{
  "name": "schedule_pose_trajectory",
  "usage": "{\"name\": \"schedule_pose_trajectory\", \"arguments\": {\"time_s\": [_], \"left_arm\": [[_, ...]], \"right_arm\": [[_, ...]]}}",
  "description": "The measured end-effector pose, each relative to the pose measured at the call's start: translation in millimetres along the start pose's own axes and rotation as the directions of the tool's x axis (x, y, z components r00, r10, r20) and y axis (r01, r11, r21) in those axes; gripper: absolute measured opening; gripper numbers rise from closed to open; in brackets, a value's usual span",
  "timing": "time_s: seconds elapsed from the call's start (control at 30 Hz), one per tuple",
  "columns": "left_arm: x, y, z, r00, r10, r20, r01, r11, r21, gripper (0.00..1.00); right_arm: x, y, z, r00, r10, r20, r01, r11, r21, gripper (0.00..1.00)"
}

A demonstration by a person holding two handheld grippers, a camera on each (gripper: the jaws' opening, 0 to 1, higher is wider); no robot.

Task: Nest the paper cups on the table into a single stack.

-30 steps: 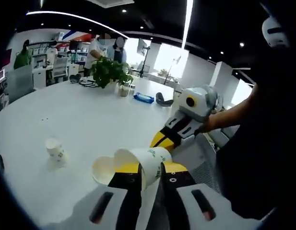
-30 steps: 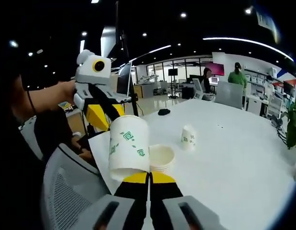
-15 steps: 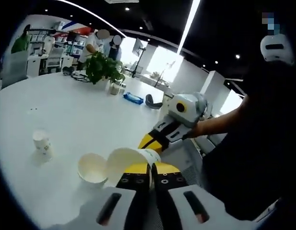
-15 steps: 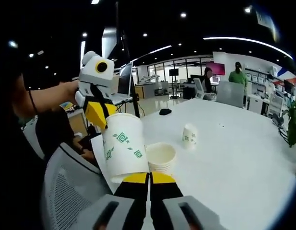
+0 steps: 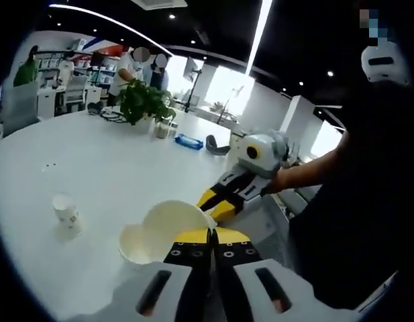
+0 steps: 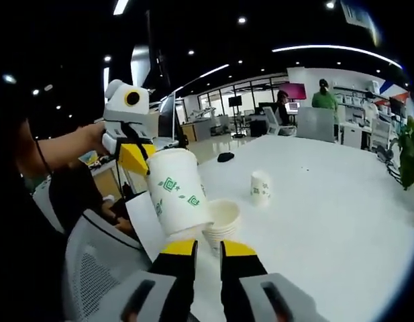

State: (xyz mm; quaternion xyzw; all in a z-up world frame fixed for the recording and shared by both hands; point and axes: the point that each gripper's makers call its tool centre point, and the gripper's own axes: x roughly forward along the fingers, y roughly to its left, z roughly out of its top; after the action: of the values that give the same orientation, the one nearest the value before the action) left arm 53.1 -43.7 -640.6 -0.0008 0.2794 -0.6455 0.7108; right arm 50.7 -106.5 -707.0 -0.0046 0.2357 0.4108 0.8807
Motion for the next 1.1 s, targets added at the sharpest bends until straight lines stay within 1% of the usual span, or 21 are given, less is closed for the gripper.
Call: {"name": "schedule_pose_trajectory", "arguments": {"time_s": [0.1, 0.23, 0.4, 0.5, 0.6, 0.73, 0.87, 0.97, 1.0, 1.1], "left_arm": [[-0.7, 8.3, -1.9, 0.999, 0.034, -0.029, -0.034, 0.999, 0.020, 0.00], [-0.4, 18.9, -5.0, 0.994, 0.076, -0.073, -0.072, 0.996, 0.047, 0.00], [0.8, 25.2, -6.3, 0.992, 0.086, -0.093, -0.080, 0.995, 0.064, 0.00], [0.9, 30.3, -8.3, 0.988, 0.102, -0.118, -0.092, 0.992, 0.083, 0.00], [0.5, 33.5, -6.0, 0.986, 0.112, -0.122, -0.101, 0.991, 0.093, 0.00], [1.0, 40.4, -7.0, 0.977, 0.144, -0.158, -0.124, 0.984, 0.131, 0.00], [3.1, 45.1, -9.7, 0.970, 0.163, -0.183, -0.135, 0.979, 0.155, 0.00], [5.5, 48.1, -11.5, 0.964, 0.175, -0.198, -0.142, 0.975, 0.170, 0.00], [6.3, 50.4, -13.3, 0.959, 0.187, -0.210, -0.149, 0.971, 0.184, 0.00], [9.4, 53.1, -16.4, 0.954, 0.195, -0.229, -0.150, 0.969, 0.197, 0.00]], "right_arm": [[-0.2, -0.7, -0.6, 1.000, -0.004, 0.002, 0.004, 1.000, 0.007, 0.20], [-0.6, -3.0, -1.9, 1.000, -0.021, 0.006, 0.021, 1.000, 0.013, 0.30], [-2.7, -6.6, -0.5, 0.999, -0.042, 0.025, 0.041, 0.999, 0.031, 0.41], [-4.3, -9.0, -1.7, 0.998, -0.053, 0.025, 0.052, 0.998, 0.037, 0.45], [-5.2, -11.3, -1.3, 0.997, -0.067, 0.038, 0.065, 0.997, 0.048, 0.54], [-6.0, -16.2, -3.9, 0.995, -0.088, 0.043, 0.086, 0.995, 0.059, 0.64], [-6.7, -18.2, -6.6, 0.994, -0.098, 0.043, 0.095, 0.994, 0.063, 0.68], [-7.1, -18.9, -9.1, 0.994, -0.100, 0.040, 0.097, 0.993, 0.066, 0.68], [-7.2, -19.0, -10.4, 0.994, -0.101, 0.037, 0.098, 0.993, 0.067, 0.68], [-7.4, -19.5, -13.0, 0.994, -0.102, 0.032, 0.100, 0.993, 0.069, 0.68]]}}
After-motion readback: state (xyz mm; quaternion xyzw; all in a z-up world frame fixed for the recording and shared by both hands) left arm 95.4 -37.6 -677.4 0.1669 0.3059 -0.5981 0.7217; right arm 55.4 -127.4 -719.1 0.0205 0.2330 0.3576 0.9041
